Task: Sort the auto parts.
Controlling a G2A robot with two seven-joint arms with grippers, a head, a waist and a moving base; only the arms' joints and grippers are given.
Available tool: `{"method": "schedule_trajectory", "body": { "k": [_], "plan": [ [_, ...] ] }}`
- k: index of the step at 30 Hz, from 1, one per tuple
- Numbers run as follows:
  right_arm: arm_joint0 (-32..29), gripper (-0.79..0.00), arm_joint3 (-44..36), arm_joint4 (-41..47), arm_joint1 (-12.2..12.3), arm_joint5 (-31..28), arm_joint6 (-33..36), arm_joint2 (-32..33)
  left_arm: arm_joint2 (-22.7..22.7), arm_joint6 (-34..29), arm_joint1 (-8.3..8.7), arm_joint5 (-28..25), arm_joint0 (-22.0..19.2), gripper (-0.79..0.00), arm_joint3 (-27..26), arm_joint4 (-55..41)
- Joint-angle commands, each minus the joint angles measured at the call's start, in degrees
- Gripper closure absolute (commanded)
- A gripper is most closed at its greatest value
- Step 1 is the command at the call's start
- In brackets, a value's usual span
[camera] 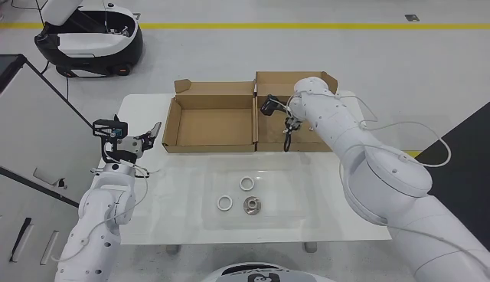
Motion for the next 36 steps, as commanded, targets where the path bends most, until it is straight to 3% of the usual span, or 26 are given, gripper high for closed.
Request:
{"method": "schedule_trajectory", "body": {
  "k": [1,3,4,5,16,20,30,36],
  "plan": [
    [0.3,-0.249,0.0,0.1,0.0,0.0,-0.3,0.2,0.0,0.0,0.00,0.0,0.0,-0.785,0.0,0.0],
    [0.8,-0.376,0.1,0.1,0.1,-0.2,-1.1,0.5,0.0,0.0,0.00,0.0,0.0,-0.785,0.0,0.0],
    [1.0,-0.545,0.2,0.1,0.1,-0.2,-1.6,0.7,0.0,0.0,0.00,0.0,0.0,-0.785,0.0,0.0],
    [1.2,-0.785,0.2,0.2,0.2,-0.3,-2.3,0.9,0.0,0.0,0.00,0.0,0.0,-0.785,0.0,0.0],
    [3.9,-0.785,1.7,0.6,2.9,-4.5,-17.4,3.4,0.0,0.0,0.00,0.0,0.0,-0.785,0.0,0.0],
    [5.3,-0.785,2.2,2.1,4.5,-8.9,-22.3,5.0,0.0,0.0,0.00,0.0,0.0,-0.785,0.0,0.0],
    [8.1,-0.785,2.4,4.6,9.5,-25.7,-33.5,8.5,0.0,0.0,0.00,0.0,0.0,-0.785,0.0,0.0],
    [6.4,-0.785,-4.9,7.5,13.4,-25.7,-34.9,10.3,0.0,0.0,0.00,0.0,0.0,-0.785,0.0,0.0]
  ]
}}
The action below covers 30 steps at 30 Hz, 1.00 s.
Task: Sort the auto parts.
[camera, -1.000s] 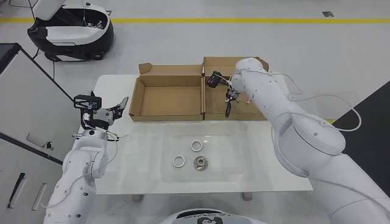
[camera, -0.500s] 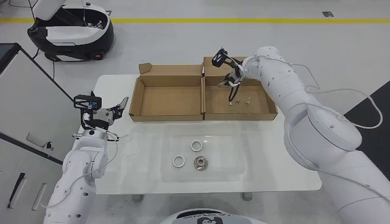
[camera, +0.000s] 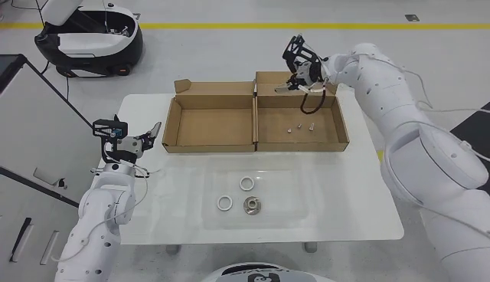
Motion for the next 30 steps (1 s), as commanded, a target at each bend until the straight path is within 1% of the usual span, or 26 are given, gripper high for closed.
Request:
{"method": "schedule_trajectory", "body": {
  "k": [1,2,3,5,6,8,10,11,12,13,17,21,26,30],
  "plan": [
    [-0.8,-0.785,-3.4,1.4,1.6,0.0,0.5,0.6,0.0,0.0,0.00,0.0,0.0,-0.785,0.0,0.0],
    [-1.5,-0.785,-6.1,2.7,3.0,0.0,1.2,1.2,0.0,0.0,0.00,0.0,0.0,-0.785,0.0,0.0],
    [-2.0,-0.785,-7.6,3.4,3.8,0.0,1.7,1.5,0.0,0.0,0.00,0.0,0.0,-0.785,0.0,0.0],
    [-3.9,-0.785,-13.3,6.5,6.7,0.0,4.0,3.0,0.0,0.0,0.00,0.0,0.0,-0.785,0.0,0.0],
    [-4.4,-0.785,-15.1,7.4,7.6,0.0,4.9,3.5,0.0,0.0,0.00,0.0,0.0,-0.785,0.0,0.0],
    [-6.4,-0.785,-20.4,10.3,10.3,0.0,7.8,5.3,0.0,0.0,0.00,0.0,0.0,-0.785,0.0,0.0],
    [-8.9,-0.785,-26.7,13.6,13.6,0.0,11.9,8.0,0.0,0.0,0.00,0.0,0.0,-0.785,0.0,0.0],
    [-9.8,-0.785,-28.5,14.7,14.5,0.0,13.1,8.9,0.0,0.0,0.00,0.0,0.0,-0.785,0.0,0.0],
    [-11.5,-0.785,-31.9,16.9,16.3,0.0,15.5,10.7,0.0,0.0,0.00,0.0,0.0,-0.785,0.0,0.0],
    [-12.4,-0.785,-33.5,18.0,17.2,0.0,16.8,11.7,0.0,0.0,0.00,0.0,0.0,-0.785,0.0,0.0],
    [-18.0,-0.785,-43.2,25.0,22.0,0.0,24.4,17.6,0.0,0.0,0.00,0.0,0.0,-0.785,0.0,0.0],
    [-23.3,-0.785,-51.7,31.7,26.0,0.0,31.3,22.6,0.0,0.0,0.00,0.0,0.0,-0.785,0.0,0.0],
    [-28.5,-0.785,-59.3,33.8,30.7,0.0,31.3,25.2,0.0,0.0,0.00,0.0,0.0,-0.785,0.0,0.0],
    [-32.0,-0.785,-64.2,37.5,34.8,0.0,31.3,27.1,0.0,0.0,0.00,0.0,0.0,-0.785,0.0,0.0]
  ]
}}
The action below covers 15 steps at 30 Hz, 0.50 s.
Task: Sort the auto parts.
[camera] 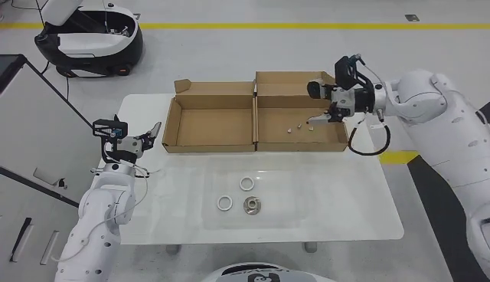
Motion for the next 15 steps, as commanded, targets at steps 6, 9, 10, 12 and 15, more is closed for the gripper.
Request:
{"method": "schedule_trajectory", "body": {
  "k": [6,9,10,12,15],
  "plan": [
    [-3.5,-0.785,-5.3,5.3,5.5,0.0,0.0,2.2,0.0,0.0,0.00,0.0,0.0,-0.785,0.0,0.0],
    [-3.5,-0.785,-5.3,5.3,5.5,0.0,0.0,2.2,0.0,0.0,0.00,0.0,0.0,-0.785,0.0,0.0],
    [-3.5,-0.785,-5.3,5.3,5.5,0.0,0.0,2.2,0.0,0.0,0.00,0.0,0.0,-0.785,0.0,0.0],
    [-3.5,-0.785,-5.3,5.3,5.5,0.0,0.0,2.2,0.0,0.0,0.00,0.0,0.0,-0.785,0.0,0.0],
    [-3.5,-0.785,-5.3,5.3,5.5,0.0,0.0,2.2,0.0,0.0,0.00,0.0,0.0,-0.785,0.0,0.0]
  ]
}}
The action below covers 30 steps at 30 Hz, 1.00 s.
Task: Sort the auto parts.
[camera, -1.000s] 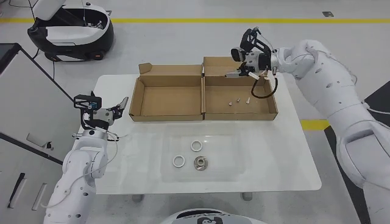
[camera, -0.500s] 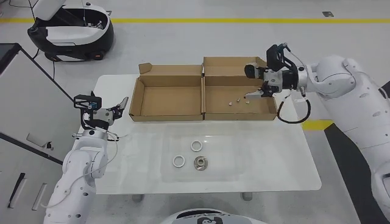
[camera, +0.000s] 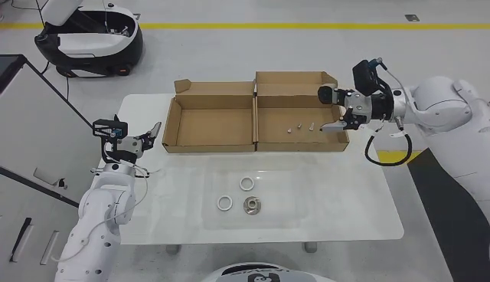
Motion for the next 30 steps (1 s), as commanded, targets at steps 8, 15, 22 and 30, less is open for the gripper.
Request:
{"method": "schedule_trajectory", "body": {
  "k": [8,15,22,30],
  "plan": [
    [0.0,-0.785,0.0,0.0,0.0,0.0,0.0,0.0,0.0,0.0,0.00,0.0,0.0,-0.785,0.0,0.0],
    [0.0,-0.785,0.0,0.0,0.0,0.0,0.0,0.0,0.0,0.0,0.00,0.0,0.0,-0.785,0.0,0.0],
    [0.0,-0.785,0.0,0.0,0.0,0.0,0.0,0.0,0.0,0.0,0.00,0.0,0.0,-0.785,0.0,0.0],
    [0.0,-0.785,0.0,0.0,0.0,0.0,0.0,0.0,2.3,-12.4,0.17,-2.4,-2.9,-0.785,-2.2,6.1]
  ]
}}
